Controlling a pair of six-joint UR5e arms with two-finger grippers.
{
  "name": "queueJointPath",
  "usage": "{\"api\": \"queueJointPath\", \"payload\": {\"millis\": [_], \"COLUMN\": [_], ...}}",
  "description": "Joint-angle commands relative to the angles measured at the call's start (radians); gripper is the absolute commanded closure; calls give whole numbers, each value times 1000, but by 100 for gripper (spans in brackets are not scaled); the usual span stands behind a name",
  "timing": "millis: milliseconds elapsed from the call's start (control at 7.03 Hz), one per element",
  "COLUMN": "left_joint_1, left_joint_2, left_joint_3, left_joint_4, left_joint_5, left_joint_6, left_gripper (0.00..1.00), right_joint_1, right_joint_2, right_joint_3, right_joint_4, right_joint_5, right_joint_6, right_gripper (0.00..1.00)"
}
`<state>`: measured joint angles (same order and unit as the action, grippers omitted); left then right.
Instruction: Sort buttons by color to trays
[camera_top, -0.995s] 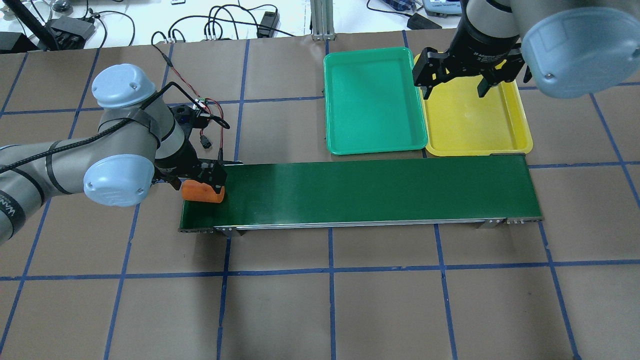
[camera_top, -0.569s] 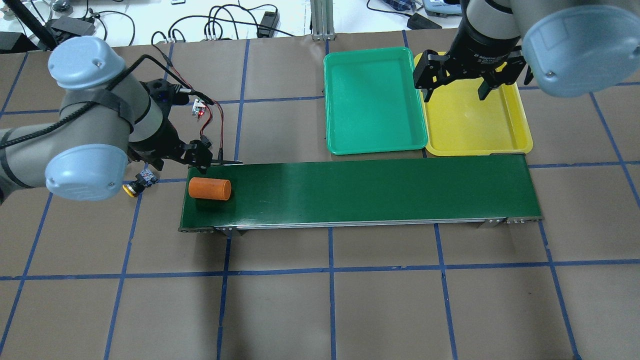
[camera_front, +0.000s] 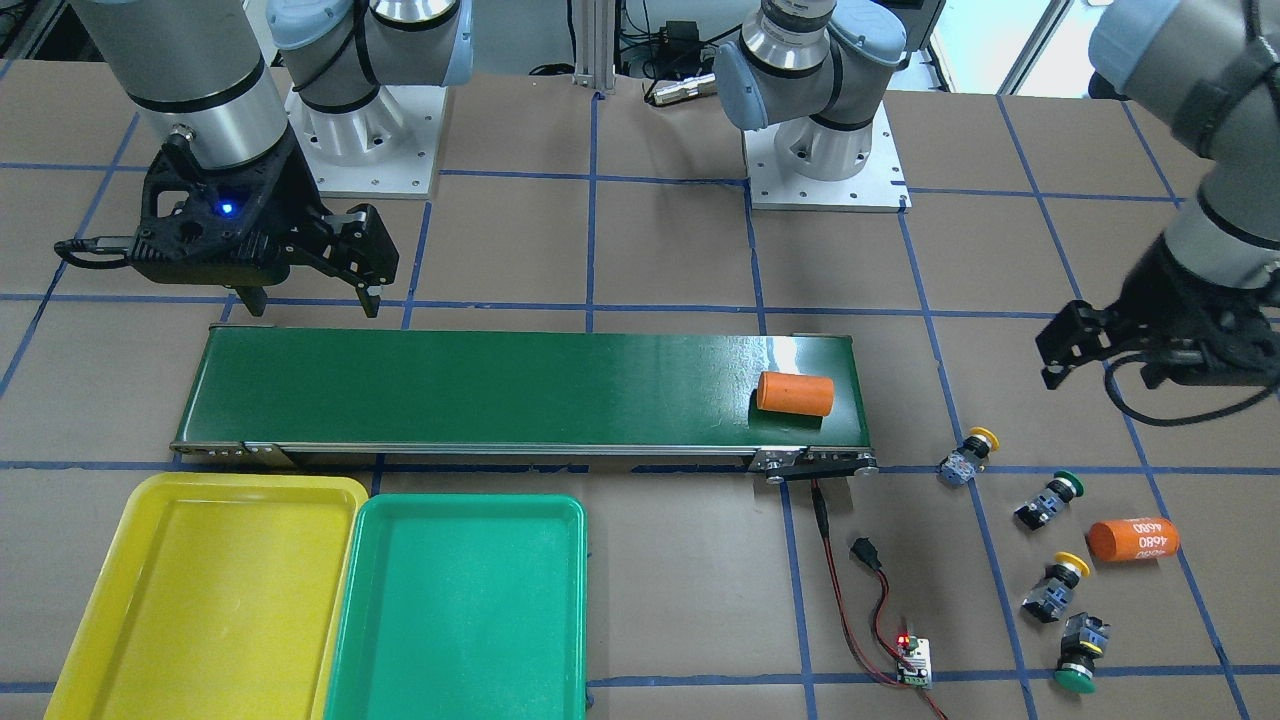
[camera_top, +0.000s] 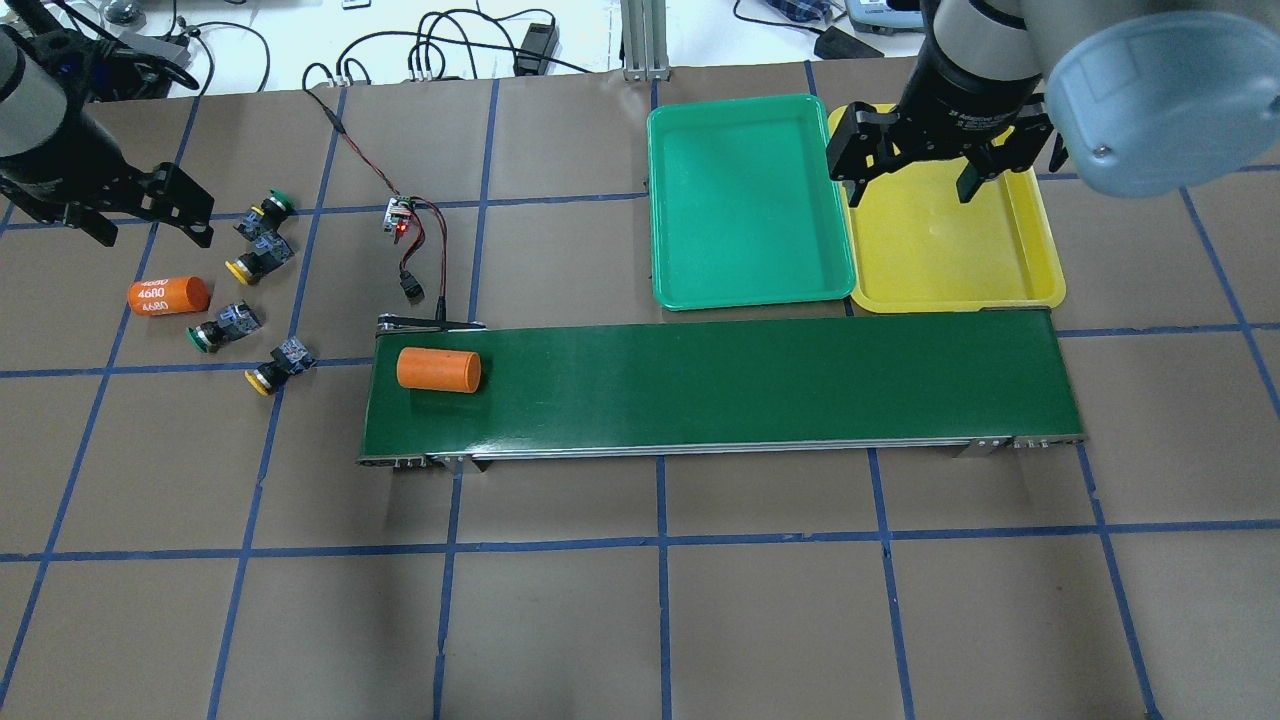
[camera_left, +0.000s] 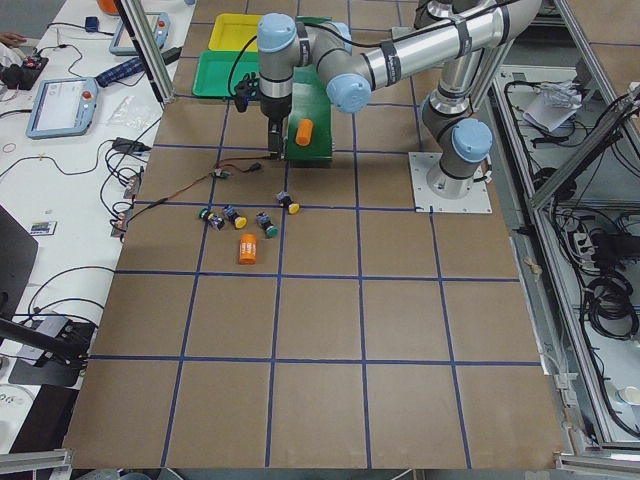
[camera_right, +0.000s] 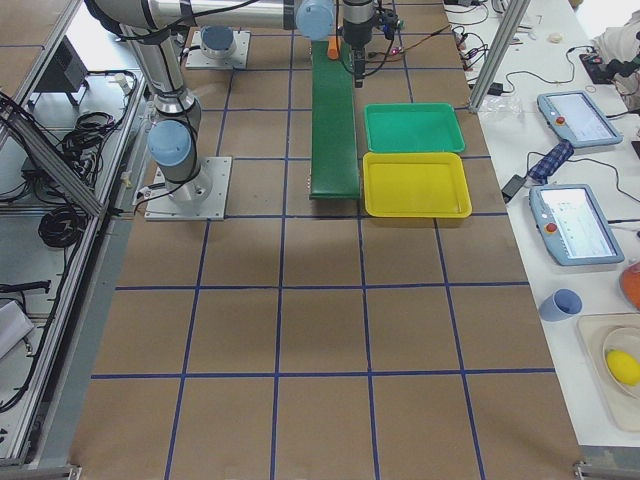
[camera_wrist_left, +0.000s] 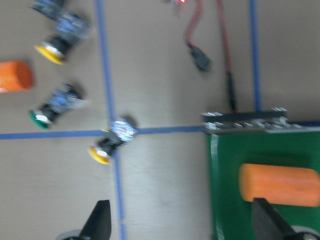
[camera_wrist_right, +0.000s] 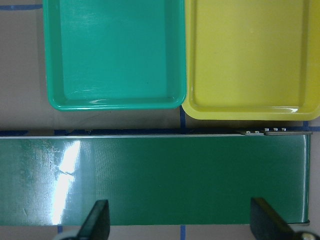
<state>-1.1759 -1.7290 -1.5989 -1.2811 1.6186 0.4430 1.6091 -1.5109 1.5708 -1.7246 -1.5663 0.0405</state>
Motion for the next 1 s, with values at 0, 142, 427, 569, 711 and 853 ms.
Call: {"api": "queueJointPath", "payload": {"millis": [0,142,427,569,711,853], "left_joint_1": [85,107,139,148,153,153], "left_joint_2": [-180,-267,-390,-429,-455,-475], "left_joint_3": [182,245,321,323,324,323], "left_joint_4": [-1,-1,-1,-1,0,-1], "left_joint_5": [1,0,-3,-3,-9,-13], "left_joint_6": [145,204,207,207,206,197], "left_gripper": [0,0,0,0,0,0], "right_joint_1": [0,-1,0,0,0,2], "right_joint_2": [-2,0,0,-2,-2,-3], "right_joint_3": [2,2,3,3,3,3], "right_joint_4": [3,3,3,3,3,3], "right_joint_5": [0,0,0,0,0,-1], "right_joint_6": [-1,-2,-2,-2,-2,-2], "right_gripper": [0,0,0,0,0,0]}}
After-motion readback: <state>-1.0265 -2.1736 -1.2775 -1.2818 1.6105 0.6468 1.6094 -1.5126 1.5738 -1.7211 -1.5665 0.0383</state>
